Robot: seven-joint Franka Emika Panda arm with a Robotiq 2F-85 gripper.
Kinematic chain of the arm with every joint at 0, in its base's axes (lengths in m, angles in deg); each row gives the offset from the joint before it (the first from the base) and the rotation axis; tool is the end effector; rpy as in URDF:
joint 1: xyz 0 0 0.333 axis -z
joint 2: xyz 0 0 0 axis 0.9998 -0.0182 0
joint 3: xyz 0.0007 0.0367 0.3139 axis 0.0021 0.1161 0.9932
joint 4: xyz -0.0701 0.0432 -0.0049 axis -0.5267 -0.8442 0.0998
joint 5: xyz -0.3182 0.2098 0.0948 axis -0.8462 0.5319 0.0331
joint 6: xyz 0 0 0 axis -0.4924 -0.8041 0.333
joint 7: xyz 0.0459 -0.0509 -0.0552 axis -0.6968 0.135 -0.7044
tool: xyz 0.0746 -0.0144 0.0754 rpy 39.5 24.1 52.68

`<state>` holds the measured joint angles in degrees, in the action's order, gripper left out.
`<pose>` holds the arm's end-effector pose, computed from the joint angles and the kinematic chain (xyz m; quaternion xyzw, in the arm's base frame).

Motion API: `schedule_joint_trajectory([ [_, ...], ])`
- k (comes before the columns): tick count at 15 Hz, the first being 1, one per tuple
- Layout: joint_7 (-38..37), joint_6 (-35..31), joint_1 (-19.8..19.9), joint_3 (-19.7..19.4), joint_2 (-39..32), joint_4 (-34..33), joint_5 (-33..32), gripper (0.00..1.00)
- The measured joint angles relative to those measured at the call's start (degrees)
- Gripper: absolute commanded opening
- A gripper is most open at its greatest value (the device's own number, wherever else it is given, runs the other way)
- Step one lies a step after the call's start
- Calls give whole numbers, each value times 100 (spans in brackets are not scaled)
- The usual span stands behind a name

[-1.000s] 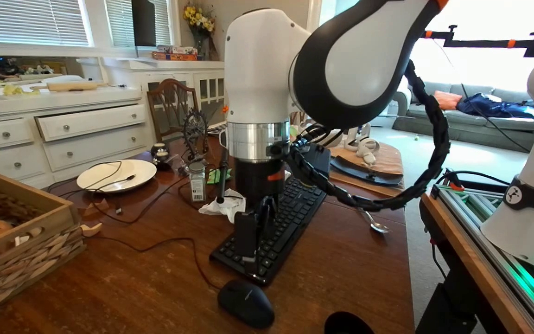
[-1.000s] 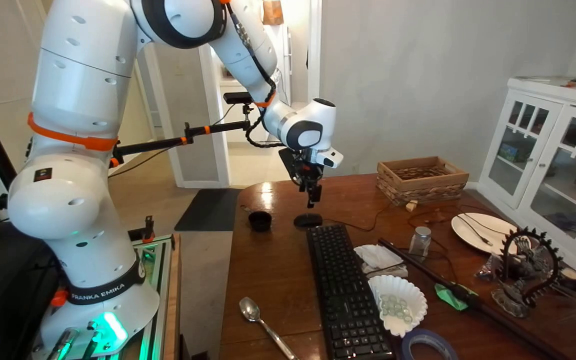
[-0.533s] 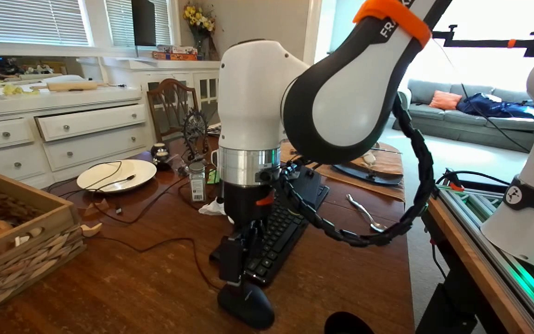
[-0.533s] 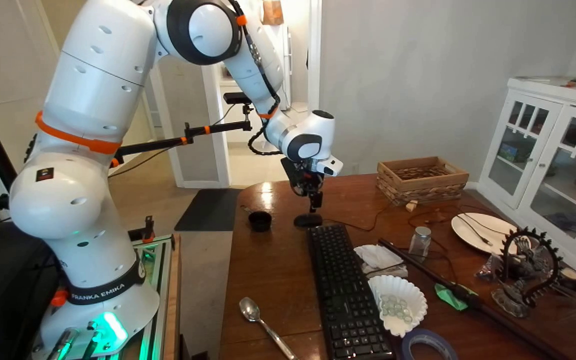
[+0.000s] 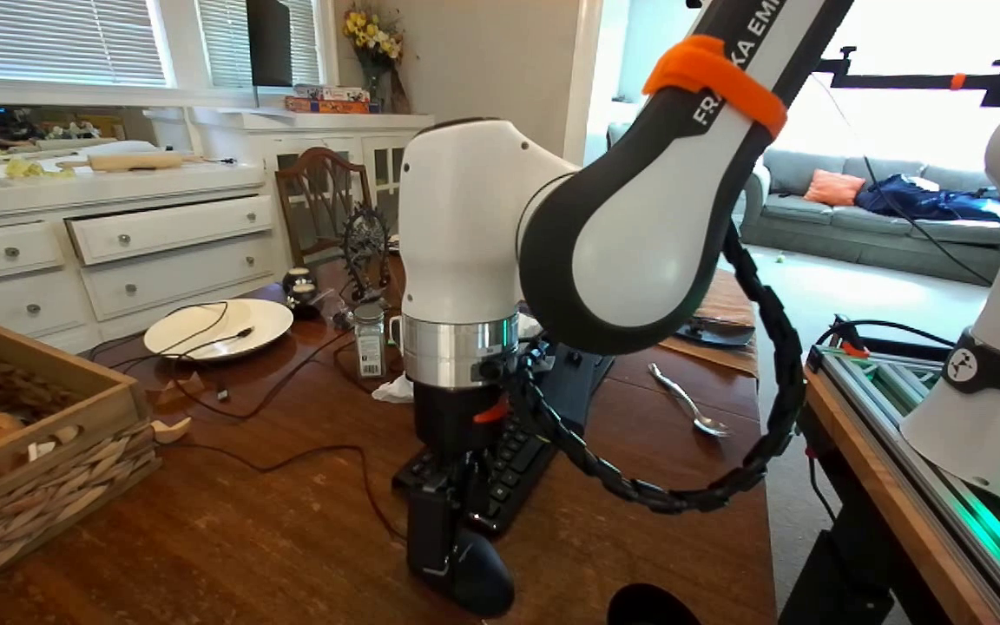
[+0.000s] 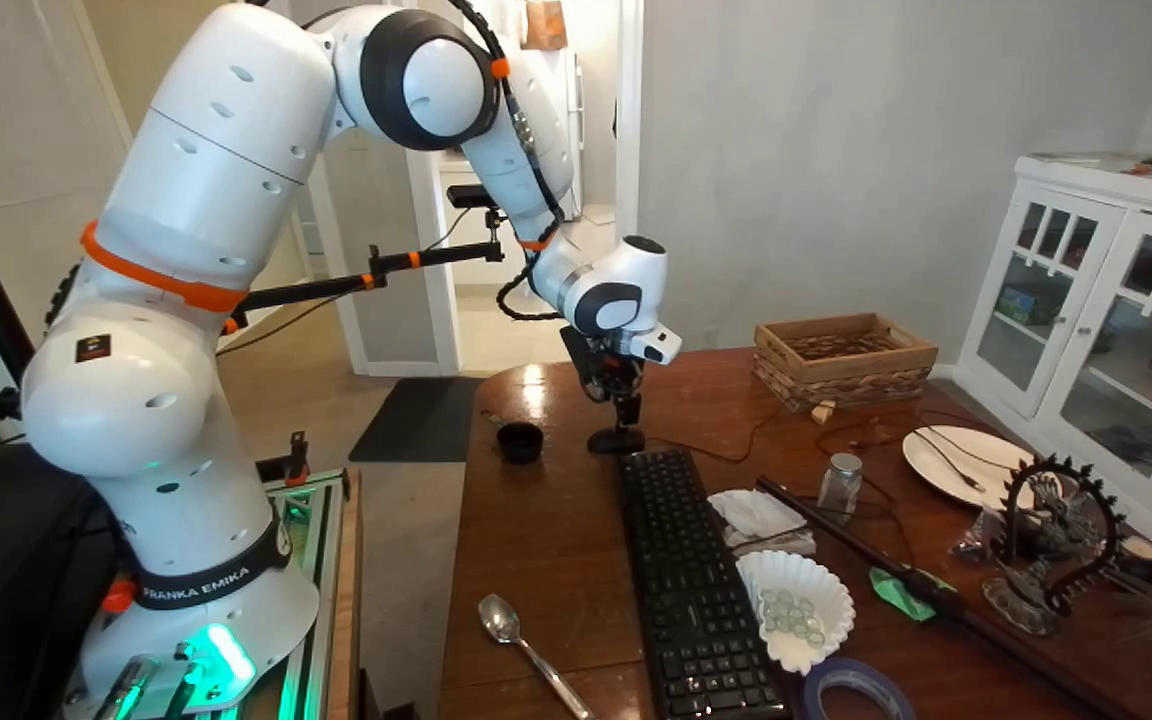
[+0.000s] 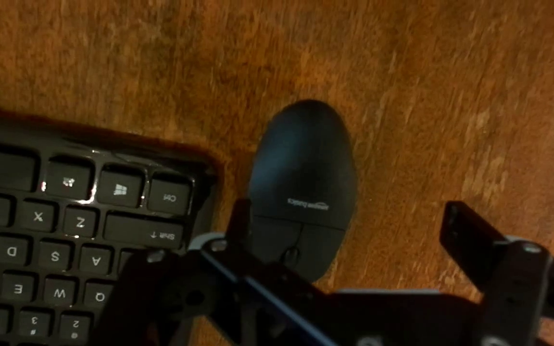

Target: Move the mouse slightly to the left and back

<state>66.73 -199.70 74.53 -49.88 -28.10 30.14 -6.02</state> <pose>0.5526 0.2397 0.1531 -0.9967 0.0055 0.0279 0.0758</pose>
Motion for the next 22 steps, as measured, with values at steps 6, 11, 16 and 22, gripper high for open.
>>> schedule_joint_trajectory([
  [6, -36, 0, -16, -30, -163, -85, 0, 94],
  [11, -69, 0, -37, -81, -251, -97, 0, 98],
  [16, -80, 0, -42, -88, -287, -102, 0, 96],
  [22, -127, 0, -42, -90, -398, -207, 3, 100],
])
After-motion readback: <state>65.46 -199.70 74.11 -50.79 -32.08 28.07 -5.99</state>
